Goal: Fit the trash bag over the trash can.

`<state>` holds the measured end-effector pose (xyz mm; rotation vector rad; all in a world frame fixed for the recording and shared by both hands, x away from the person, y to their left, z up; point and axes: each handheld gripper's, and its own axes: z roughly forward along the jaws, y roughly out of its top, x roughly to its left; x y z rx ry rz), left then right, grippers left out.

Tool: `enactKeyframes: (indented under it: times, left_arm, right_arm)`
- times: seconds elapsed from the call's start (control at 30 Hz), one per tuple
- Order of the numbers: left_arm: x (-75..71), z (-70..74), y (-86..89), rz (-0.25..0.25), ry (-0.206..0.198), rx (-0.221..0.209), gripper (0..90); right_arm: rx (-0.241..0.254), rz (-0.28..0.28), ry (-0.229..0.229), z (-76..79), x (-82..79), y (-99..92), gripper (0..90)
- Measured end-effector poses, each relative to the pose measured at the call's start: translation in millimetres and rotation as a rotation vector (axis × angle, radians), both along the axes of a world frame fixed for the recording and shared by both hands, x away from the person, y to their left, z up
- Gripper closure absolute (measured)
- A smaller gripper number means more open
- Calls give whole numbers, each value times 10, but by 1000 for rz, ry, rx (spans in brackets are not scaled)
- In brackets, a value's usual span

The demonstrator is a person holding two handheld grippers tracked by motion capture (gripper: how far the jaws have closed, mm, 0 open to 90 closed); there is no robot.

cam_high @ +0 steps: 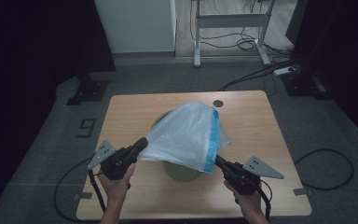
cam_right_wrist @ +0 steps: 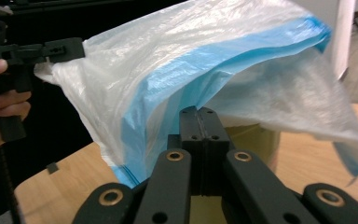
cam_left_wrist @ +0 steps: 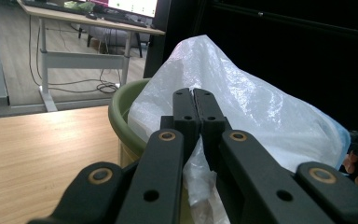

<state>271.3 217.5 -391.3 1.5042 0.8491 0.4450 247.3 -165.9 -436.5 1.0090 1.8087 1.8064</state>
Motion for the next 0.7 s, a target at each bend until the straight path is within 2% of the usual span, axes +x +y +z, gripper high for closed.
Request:
enactKeyframes:
  times: [0.2, 0.27, 0.3, 0.33, 0.43, 0.53, 0.57, 0.6, 0.63, 0.67, 0.7]
  left_arm:
    - [-20, 16, 15, 10, -17, -7, 884]
    - [-41, 39, 7, 11, -43, -15, 885]
    - [-41, 39, 7, 11, -43, -15, 886]
    - [-54, 59, 0, 7, -63, -20, 886]
    - [-66, 82, -1, 10, -78, -24, 885]
    - [-67, 115, 14, -22, -71, -19, 856]
    - [-68, 130, 28, -34, -70, -22, 817]
    - [-73, 151, 43, -36, -71, -24, 724]
    - [-75, 178, 55, -39, -71, -23, 724]
    - [-79, 236, 63, -42, -72, -5, 659]
    - [-79, 236, 63, -42, -72, -5, 635]
  right_arm:
    - [-21, -29, -35, 98, -19, -57, 893]
    - [-31, -38, -46, 138, -13, -65, 893]
    - [-31, -38, -46, 138, -13, -65, 893]
    - [-41, -51, -38, 180, 3, -67, 893]
    - [-51, -59, -41, 219, 22, -67, 893]
    - [-76, -75, -64, 272, 21, -56, 893]
    - [-89, -79, -77, 289, 12, -50, 893]
    - [-99, -76, -91, 314, 3, -45, 893]
    - [-99, -76, -91, 314, 3, -45, 893]
    - [-109, -74, -99, 328, 2, -39, 893]
    - [-112, -73, -102, 333, 0, -35, 893]
